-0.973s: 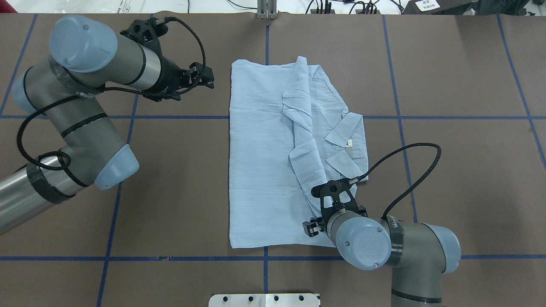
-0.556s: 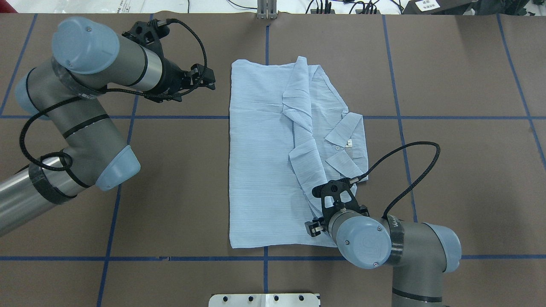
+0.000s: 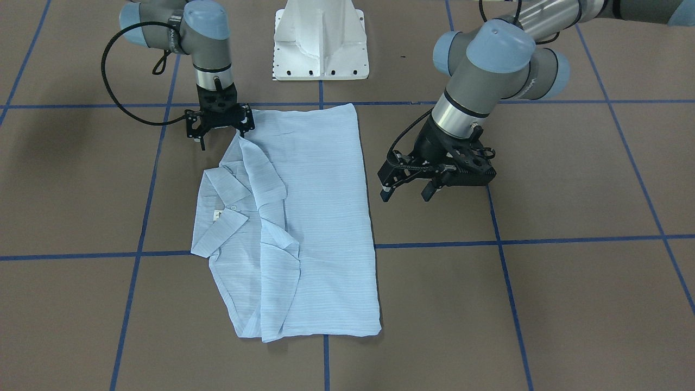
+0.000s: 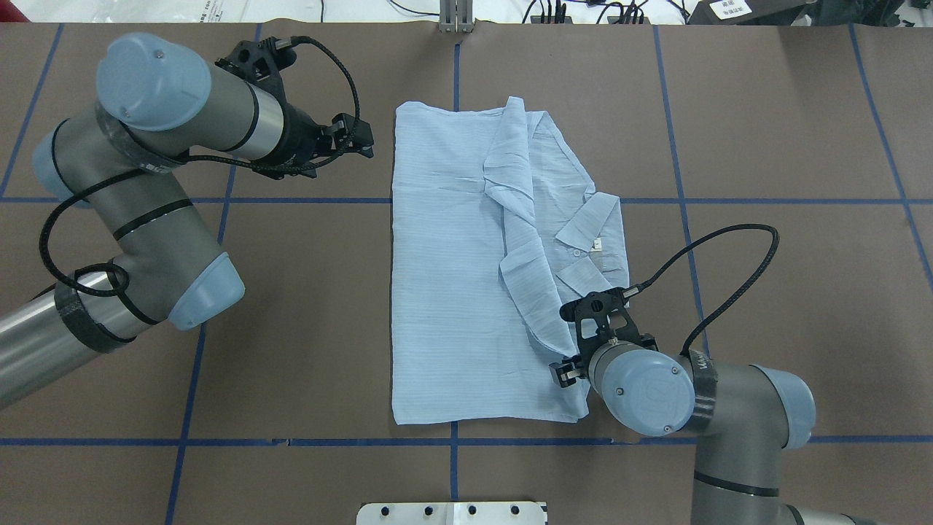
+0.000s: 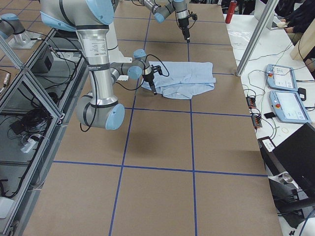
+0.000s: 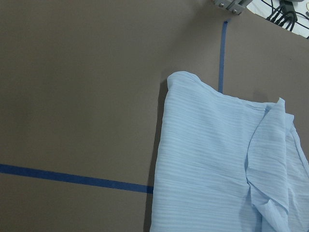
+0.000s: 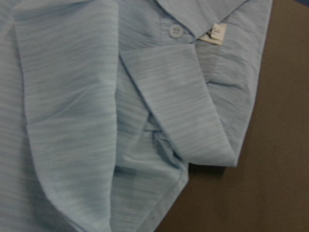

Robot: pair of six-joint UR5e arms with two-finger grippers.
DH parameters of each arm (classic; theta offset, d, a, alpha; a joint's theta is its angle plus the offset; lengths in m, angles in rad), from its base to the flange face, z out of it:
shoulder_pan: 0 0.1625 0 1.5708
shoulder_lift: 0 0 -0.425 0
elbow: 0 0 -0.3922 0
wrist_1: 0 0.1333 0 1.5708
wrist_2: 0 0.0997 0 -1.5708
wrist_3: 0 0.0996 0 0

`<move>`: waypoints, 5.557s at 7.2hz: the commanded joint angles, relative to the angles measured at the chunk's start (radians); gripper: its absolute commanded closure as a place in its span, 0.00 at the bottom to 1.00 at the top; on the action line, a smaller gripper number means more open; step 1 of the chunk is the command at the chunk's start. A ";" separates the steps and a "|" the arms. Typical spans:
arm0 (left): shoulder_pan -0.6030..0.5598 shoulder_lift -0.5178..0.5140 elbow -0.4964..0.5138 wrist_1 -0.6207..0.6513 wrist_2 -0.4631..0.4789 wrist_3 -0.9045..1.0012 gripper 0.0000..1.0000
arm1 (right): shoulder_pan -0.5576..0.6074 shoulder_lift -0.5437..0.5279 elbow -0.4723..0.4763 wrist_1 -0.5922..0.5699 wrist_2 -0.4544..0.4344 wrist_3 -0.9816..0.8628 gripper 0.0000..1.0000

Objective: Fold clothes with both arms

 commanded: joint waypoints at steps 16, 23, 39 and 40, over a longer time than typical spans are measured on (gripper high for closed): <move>0.010 -0.004 -0.001 -0.002 0.000 0.001 0.00 | 0.159 0.291 -0.277 -0.001 0.092 -0.150 0.00; 0.012 -0.005 -0.014 0.005 0.000 -0.010 0.00 | 0.403 0.118 -0.223 0.016 0.252 -0.416 0.00; 0.013 -0.004 -0.021 0.006 0.012 -0.007 0.00 | 0.383 0.483 -0.633 0.236 0.311 -0.399 0.00; 0.015 -0.009 -0.020 0.008 0.012 -0.007 0.00 | 0.403 0.475 -0.634 0.235 0.311 -0.401 0.00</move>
